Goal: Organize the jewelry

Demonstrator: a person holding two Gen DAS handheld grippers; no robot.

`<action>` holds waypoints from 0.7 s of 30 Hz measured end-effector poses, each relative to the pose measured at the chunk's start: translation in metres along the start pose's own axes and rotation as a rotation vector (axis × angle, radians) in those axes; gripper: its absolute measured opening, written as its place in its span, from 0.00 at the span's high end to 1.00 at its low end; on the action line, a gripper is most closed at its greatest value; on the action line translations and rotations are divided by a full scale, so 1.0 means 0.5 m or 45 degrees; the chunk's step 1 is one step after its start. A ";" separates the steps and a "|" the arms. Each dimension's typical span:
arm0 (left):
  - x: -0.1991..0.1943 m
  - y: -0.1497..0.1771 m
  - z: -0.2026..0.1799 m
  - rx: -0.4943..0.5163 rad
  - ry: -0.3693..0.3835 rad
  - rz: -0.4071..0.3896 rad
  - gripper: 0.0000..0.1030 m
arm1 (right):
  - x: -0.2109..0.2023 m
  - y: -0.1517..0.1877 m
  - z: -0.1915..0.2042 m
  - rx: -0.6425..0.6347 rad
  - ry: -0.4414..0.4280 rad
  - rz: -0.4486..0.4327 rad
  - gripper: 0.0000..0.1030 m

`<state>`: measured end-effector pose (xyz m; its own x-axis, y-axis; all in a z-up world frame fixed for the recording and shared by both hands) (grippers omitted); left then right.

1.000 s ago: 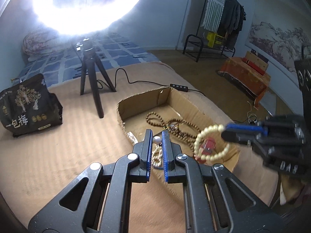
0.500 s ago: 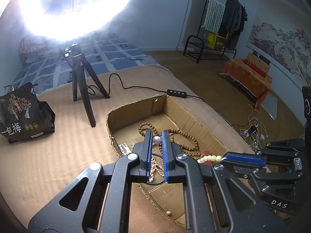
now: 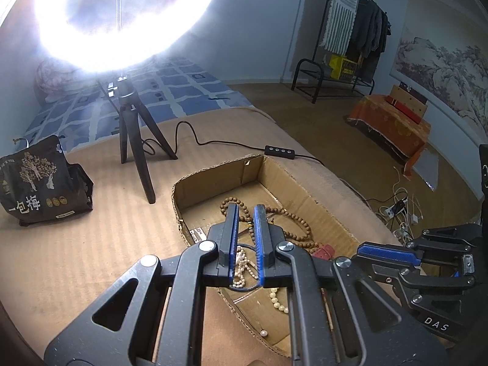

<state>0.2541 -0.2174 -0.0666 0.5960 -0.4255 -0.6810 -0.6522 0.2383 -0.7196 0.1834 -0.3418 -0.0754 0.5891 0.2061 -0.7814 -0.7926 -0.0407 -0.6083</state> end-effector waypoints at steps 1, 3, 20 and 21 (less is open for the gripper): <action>-0.005 0.001 -0.001 -0.002 0.000 -0.002 0.92 | -0.004 0.000 0.003 -0.005 0.005 -0.003 0.92; -0.014 0.001 -0.002 -0.006 -0.001 -0.006 0.92 | -0.012 0.002 0.008 -0.012 0.015 -0.009 0.81; -0.167 0.013 -0.002 -0.013 -0.046 -0.099 0.92 | -0.117 0.019 0.056 0.003 0.082 -0.122 0.52; -0.178 0.016 -0.003 -0.013 -0.051 -0.105 0.92 | -0.123 0.021 0.059 0.004 0.088 -0.129 0.51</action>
<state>0.1952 -0.1790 -0.0115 0.6661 -0.4078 -0.6245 -0.6046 0.1950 -0.7723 0.1343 -0.3260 -0.0296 0.6753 0.1413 -0.7239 -0.7291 -0.0202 -0.6841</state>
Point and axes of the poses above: each gripper's, at about its wrist camera, not at the fingertips, and x roughly the way its jaws point, z to its left, y to its underside, the point moved 2 cm from there along x, roughly the way its jaws point, and after that the axes turned 2 degrees about z, right-handed, at the moved point
